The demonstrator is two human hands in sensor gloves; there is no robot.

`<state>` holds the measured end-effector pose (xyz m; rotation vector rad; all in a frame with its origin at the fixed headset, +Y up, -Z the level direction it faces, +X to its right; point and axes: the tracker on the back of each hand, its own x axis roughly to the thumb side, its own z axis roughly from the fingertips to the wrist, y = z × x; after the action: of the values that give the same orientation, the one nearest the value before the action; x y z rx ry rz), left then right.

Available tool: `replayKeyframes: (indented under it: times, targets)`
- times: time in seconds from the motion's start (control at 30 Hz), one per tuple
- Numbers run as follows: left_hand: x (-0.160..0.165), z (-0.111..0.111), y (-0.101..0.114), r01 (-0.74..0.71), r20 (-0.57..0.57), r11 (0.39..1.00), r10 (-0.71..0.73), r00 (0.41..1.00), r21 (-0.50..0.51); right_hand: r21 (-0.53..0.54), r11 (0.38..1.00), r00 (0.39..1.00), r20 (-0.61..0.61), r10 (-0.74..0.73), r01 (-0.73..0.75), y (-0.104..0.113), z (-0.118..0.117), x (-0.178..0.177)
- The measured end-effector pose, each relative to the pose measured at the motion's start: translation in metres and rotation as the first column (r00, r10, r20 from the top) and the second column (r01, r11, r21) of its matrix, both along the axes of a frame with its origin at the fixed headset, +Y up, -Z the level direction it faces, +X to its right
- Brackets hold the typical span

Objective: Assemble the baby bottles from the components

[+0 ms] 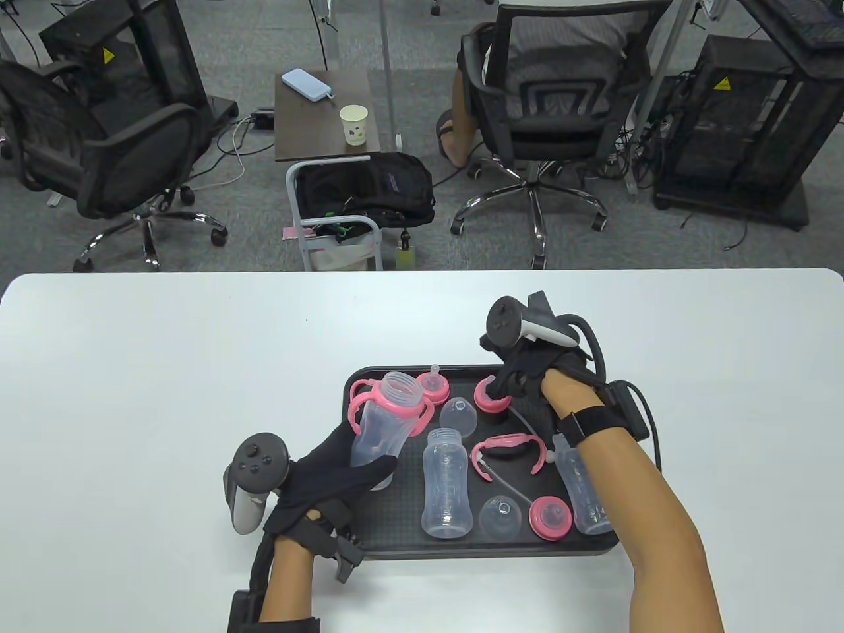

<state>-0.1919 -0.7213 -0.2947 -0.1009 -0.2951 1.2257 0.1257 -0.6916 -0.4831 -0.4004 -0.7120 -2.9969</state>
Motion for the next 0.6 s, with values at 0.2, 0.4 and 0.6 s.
replayKeyframes:
  times: [0.2, 0.4, 0.6]
  targets:
    - [0.000, 0.000, 0.000, 0.013, -0.002, 1.000, -0.013, 1.000, -0.003, -0.021, 0.998, 0.998, -0.034, 0.057, -0.057, -0.025, -0.007, -0.009]
    - [-0.001, -0.001, 0.000, 0.017, -0.005, 1.000, -0.017, 1.000, -0.011, -0.012, 0.995, 0.992, -0.089, 0.093, -0.094, -0.040, -0.007, -0.018]
    - [-0.003, -0.001, 0.000, 0.025, -0.010, 1.000, -0.025, 1.000, -0.018, 0.016, 0.986, 0.977, -0.128, 0.168, -0.168, -0.052, -0.003, -0.027]
